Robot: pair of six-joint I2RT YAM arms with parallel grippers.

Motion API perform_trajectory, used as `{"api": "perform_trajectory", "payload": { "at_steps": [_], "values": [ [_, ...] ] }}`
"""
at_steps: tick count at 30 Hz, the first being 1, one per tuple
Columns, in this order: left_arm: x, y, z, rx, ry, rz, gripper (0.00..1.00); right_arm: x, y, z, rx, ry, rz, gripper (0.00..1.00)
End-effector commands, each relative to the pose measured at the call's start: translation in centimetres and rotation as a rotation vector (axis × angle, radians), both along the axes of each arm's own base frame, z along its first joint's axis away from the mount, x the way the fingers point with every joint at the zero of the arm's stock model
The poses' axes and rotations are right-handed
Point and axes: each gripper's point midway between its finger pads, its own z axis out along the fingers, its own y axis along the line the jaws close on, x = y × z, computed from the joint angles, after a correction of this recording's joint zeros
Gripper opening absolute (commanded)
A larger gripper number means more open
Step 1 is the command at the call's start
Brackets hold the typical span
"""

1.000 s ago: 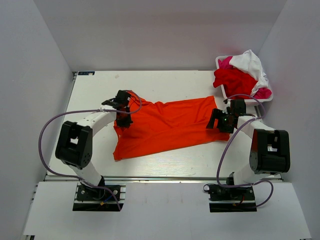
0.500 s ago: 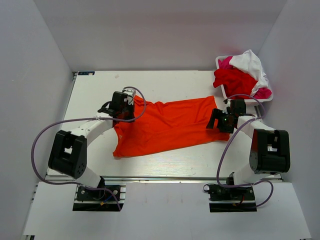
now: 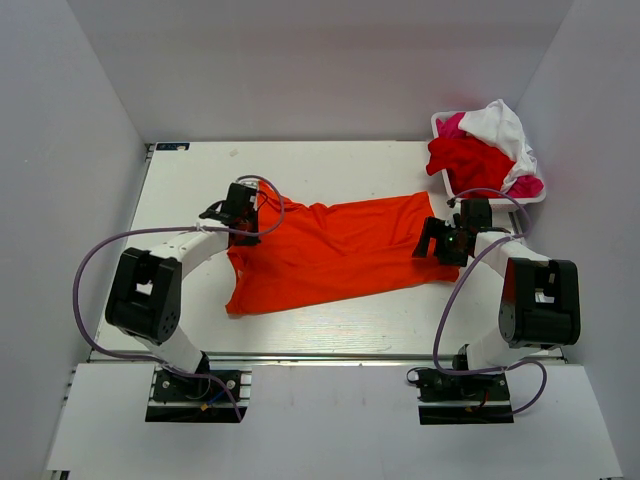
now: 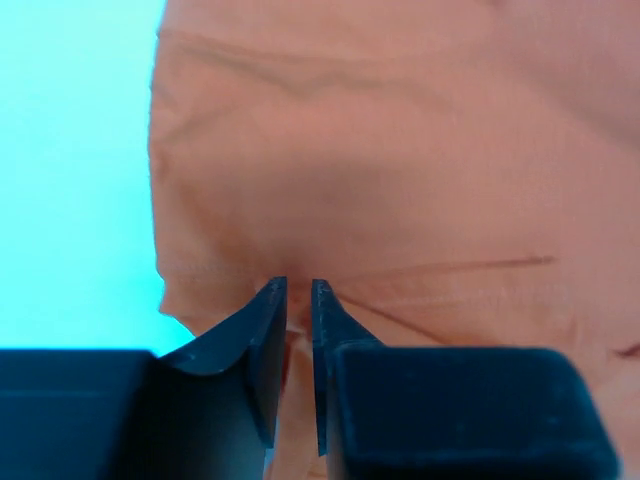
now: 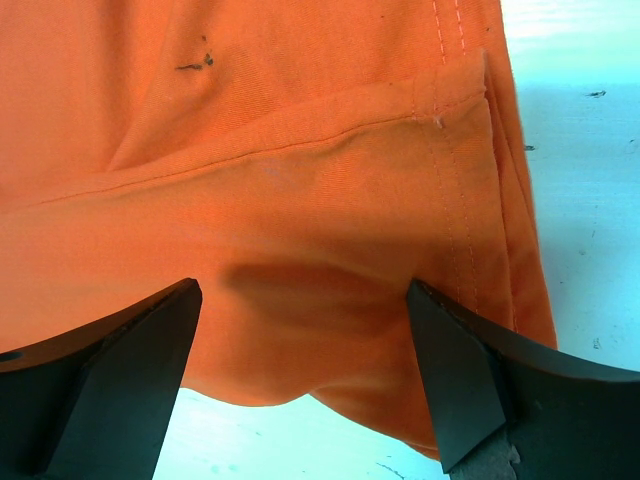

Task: Fold and stack the t-shirts
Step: Fold the flattened tshirt in 1/3 of the way, then grap the side of the flattened tshirt furthest away from the robot with both arms

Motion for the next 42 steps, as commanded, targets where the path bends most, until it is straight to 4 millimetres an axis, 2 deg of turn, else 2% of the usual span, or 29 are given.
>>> {"api": "perform_trajectory", "payload": {
  "at_steps": [1,2,3,5,7,8,11,12,13,14,16,17,18,19,20,21,22,23,24,25,27,28,30,31,32,37,38,40,42],
  "values": [
    [2.3,0.2,2.5,-0.016,-0.124,0.045,0.28,-1.2,-0.7,-0.8,-0.031,0.045,-0.007,0.9],
    [2.7,0.1,2.6,-0.012,-0.135,0.036,0.28,-1.1,-0.7,-0.6,-0.031,0.041,-0.008,0.9],
    [3.1,0.0,3.1,-0.016,-0.147,0.036,0.33,-1.0,-0.7,-0.2,-0.032,0.03,-0.007,0.9],
    [4.8,-0.2,4.3,-0.001,-0.188,0.025,0.55,-0.6,-0.6,0.9,-0.035,-0.011,-0.001,0.9],
    [5.2,0.5,4.4,0.043,-0.169,0.053,0.58,0.0,-0.6,1.9,-0.035,-0.048,-0.001,0.9],
    [6.2,0.2,5.6,0.035,-0.191,0.055,0.61,0.2,-0.6,3.1,-0.037,-0.087,0.003,0.9],
    [8.1,-0.4,6.8,0.033,-0.223,0.048,0.71,1.8,-1.4,6.4,-0.075,-0.168,-0.036,0.9],
    [8.6,-0.7,6.6,0.027,-0.22,0.042,0.9,2.2,-1.9,6.9,-0.1,-0.186,-0.055,0.9],
    [9.7,-1.1,7.8,0.016,-0.25,0.044,1.0,2.4,-1.9,7.7,-0.102,-0.206,-0.058,0.9],
    [10.1,-1.2,8.0,0.017,-0.249,0.044,1.0,3.5,-1.8,9.2,-0.102,-0.248,-0.058,0.9],
    [11.5,-1.5,8.2,0.025,-0.25,0.051,1.0,4.4,-1.6,10.1,-0.098,-0.274,-0.06,0.9],
    [12.1,-1.3,8.3,0.019,-0.248,0.067,1.0,5.8,-1.5,11.7,-0.097,-0.31,-0.06,0.9],
    [12.7,-1.5,8.3,0.013,-0.247,0.074,1.0,6.3,-1.6,11.4,-0.099,-0.299,-0.064,0.9],
    [13.9,-1.9,9.6,0.003,-0.275,0.076,1.0,6.8,-1.8,11.6,-0.105,-0.303,-0.07,0.9],
    [14.4,-1.5,7.7,0.014,-0.226,0.093,1.0,7.8,0.0,11.6,-0.1,-0.3,-0.033,0.9],
    [15.0,-1.2,7.5,0.018,-0.215,0.101,1.0,8.9,0.1,12.7,-0.108,-0.327,-0.037,0.9],
    [16.3,-1.6,8.7,0.002,-0.24,0.11,1.0,9.4,0.5,12.9,-0.111,-0.334,-0.033,0.9],
    [16.6,-1.1,8.1,0.012,-0.217,0.12,1.0,10.5,0.6,13.3,-0.121,-0.344,-0.043,0.9],
    [17.2,-1.5,7.7,-0.004,-0.215,0.122,1.0,11.0,1.3,12.6,-0.132,-0.327,-0.037,0.9],
    [18.0,-1.2,6.5,0.003,-0.196,0.131,1.0,12.2,1.5,14.2,-0.138,-0.366,-0.039,0.9],
    [18.8,-0.6,5.9,0.008,-0.189,0.156,1.0,13.1,1.6,12.8,-0.187,-0.333,-0.059,0.9],
    [18.7,0.3,4.0,0.019,-0.154,0.195,1.0,14.1,1.8,13.5,-0.189,-0.353,-0.064,0.9],
    [19.7,0.5,3.8,0.002,-0.171,0.199,1.0,14.6,2.1,12.2,-0.218,-0.32,-0.064,0.9],
    [20.3,1.1,3.6,-0.002,-0.187,0.212,1.0,15.0,2.3,12.8,-0.22,-0.334,-0.068,0.9],
    [20.5,0.7,2.7,-0.015,-0.184,0.201,1.0,15.2,2.3,12.7,-0.23,-0.334,-0.071,0.9],
    [22.8,-0.2,2.0,-0.073,-0.267,0.157,1.0,15.5,2.9,11.6,-0.261,-0.313,-0.072,0.9],
    [23.0,-0.2,2.2,-0.076,-0.275,0.157,0.97,15.5,2.8,11.5,-0.263,-0.309,-0.072,0.9],
    [23.1,0.0,0.3,-0.051,-0.256,0.154,0.86,15.4,2.9,11.3,-0.274,-0.304,-0.077,0.9],
    [23.5,-0.1,-0.1,-0.05,-0.254,0.154,0.74,15.3,2.9,10.9,-0.274,-0.292,-0.077,0.9]
  ]
}}
